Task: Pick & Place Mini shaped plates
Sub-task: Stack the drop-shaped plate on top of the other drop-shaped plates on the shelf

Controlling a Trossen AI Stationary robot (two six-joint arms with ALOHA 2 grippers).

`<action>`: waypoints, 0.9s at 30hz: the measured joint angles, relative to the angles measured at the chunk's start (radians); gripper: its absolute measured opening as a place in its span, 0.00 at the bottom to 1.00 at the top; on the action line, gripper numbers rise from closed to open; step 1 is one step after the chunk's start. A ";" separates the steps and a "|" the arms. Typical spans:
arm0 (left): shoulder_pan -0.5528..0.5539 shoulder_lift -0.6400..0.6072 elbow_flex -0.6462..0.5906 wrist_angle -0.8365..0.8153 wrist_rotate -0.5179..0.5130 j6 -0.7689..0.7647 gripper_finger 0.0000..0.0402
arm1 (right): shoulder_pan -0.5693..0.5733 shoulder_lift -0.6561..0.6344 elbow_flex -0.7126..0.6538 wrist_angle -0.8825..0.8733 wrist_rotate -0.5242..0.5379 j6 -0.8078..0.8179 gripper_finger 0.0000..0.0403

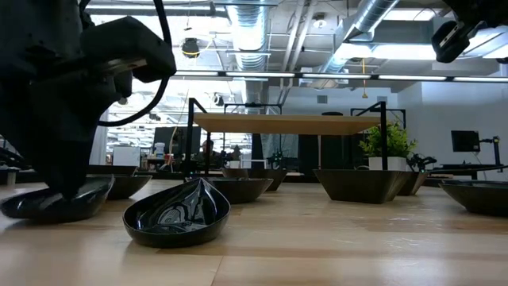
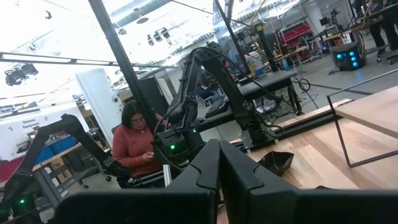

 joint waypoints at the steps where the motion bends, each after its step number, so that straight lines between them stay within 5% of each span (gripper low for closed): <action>1: 0.000 0.000 0.000 0.002 0.000 0.000 0.14 | 0.000 0.000 0.000 0.000 0.000 0.000 0.00; 27: 0.019 0.013 -0.011 0.065 0.002 -0.001 0.14 | 0.000 0.000 0.001 0.008 0.000 0.000 0.00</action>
